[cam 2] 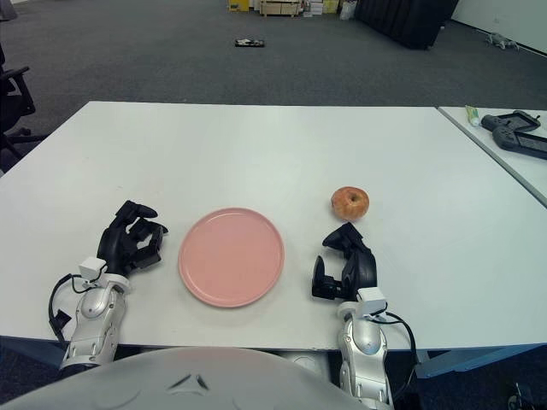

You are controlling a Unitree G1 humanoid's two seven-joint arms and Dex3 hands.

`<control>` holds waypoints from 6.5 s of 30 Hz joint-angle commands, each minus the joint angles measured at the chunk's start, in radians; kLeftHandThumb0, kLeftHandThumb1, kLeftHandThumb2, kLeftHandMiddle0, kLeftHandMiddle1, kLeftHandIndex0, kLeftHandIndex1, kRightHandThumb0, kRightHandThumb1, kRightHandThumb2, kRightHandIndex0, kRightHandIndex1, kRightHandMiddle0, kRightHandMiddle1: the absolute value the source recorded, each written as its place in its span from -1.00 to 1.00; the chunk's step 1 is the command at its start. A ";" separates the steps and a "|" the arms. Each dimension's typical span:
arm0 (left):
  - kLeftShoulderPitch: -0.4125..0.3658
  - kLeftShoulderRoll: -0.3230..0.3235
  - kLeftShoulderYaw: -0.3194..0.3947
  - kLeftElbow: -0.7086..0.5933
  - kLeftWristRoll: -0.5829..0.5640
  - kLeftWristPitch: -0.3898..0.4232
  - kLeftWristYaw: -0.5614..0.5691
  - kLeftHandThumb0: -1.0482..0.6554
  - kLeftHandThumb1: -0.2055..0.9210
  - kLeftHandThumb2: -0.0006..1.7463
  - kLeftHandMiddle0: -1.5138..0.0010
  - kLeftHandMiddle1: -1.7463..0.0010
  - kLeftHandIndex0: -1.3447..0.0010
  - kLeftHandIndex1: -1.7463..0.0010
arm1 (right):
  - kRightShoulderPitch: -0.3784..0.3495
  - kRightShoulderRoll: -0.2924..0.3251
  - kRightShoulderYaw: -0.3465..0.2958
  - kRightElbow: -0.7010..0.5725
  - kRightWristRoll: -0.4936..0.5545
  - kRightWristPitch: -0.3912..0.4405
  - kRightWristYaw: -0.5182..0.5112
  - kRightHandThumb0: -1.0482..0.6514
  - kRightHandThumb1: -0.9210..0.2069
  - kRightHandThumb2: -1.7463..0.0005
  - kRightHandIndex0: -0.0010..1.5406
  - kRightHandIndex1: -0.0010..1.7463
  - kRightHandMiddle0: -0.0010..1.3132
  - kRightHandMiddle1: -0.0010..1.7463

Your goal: Put the apple into the plate.

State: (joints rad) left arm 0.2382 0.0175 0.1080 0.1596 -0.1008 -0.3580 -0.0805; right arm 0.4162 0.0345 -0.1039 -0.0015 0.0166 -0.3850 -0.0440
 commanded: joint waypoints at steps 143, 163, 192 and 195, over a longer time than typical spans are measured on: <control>0.008 0.003 0.005 -0.025 -0.007 0.032 -0.005 0.22 0.07 0.35 0.23 -0.80 0.40 -1.00 | -0.729 -0.223 0.160 0.879 -0.415 0.577 -0.462 -0.76 -0.74 0.59 -1.00 -1.00 -1.00 -1.00; 0.011 -0.001 0.008 -0.027 -0.005 0.036 0.004 0.22 0.08 0.32 0.20 -0.75 0.41 -1.00 | -0.711 -0.218 0.145 0.789 -0.414 0.676 -0.533 -0.48 -0.50 0.13 -0.99 -0.58 -1.00 -0.44; 0.006 -0.007 0.010 -0.025 -0.006 0.035 0.007 0.22 0.10 0.30 0.20 -0.72 0.40 -1.00 | -0.721 -0.258 0.193 0.469 -0.445 0.563 -0.404 -0.86 -0.60 0.46 -1.00 -1.00 -1.00 -0.99; 0.004 -0.009 0.010 -0.021 -0.004 0.030 0.008 0.22 0.09 0.31 0.20 -0.73 0.41 -1.00 | -0.733 -0.262 0.205 0.429 -0.453 0.572 -0.376 -0.89 -0.62 0.50 -1.00 -1.00 -1.00 -1.00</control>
State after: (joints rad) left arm 0.2497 0.0099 0.1170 0.1300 -0.1089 -0.3295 -0.0783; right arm -0.2759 -0.2102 0.0906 0.4726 -0.4194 0.1924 -0.4461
